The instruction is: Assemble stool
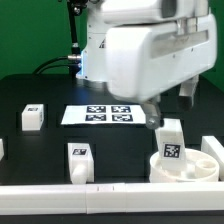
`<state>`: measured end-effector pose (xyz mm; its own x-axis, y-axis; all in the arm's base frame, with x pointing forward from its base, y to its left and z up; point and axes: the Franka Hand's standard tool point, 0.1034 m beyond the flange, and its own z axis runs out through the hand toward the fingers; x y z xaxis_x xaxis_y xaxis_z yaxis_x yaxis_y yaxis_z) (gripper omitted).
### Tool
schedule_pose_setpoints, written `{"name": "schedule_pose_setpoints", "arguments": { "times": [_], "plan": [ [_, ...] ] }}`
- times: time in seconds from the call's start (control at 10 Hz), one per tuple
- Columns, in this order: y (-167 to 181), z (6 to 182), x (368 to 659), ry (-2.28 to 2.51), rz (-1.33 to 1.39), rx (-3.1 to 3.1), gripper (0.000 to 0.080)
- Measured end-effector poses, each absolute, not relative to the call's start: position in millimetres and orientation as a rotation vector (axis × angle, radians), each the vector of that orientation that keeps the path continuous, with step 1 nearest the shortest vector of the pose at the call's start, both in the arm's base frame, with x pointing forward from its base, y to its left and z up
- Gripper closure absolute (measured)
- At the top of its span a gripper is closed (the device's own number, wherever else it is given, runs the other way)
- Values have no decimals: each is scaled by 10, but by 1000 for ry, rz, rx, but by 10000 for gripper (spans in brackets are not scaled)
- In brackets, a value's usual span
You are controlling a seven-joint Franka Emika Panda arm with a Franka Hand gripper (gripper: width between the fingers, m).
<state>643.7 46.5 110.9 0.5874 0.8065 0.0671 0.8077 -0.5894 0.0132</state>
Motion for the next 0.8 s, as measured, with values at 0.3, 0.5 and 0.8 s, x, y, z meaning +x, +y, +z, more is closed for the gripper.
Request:
{"name": "schedule_pose_setpoints", "arguments": {
  "times": [0.3,0.5,0.8],
  "plan": [
    [536,942,6395,-1748,-58,-2611,150],
    [622,741,6349,-1755,-40,-2590,150],
    [613,718,6341,-1711,-36,-2616,178]
  ]
}}
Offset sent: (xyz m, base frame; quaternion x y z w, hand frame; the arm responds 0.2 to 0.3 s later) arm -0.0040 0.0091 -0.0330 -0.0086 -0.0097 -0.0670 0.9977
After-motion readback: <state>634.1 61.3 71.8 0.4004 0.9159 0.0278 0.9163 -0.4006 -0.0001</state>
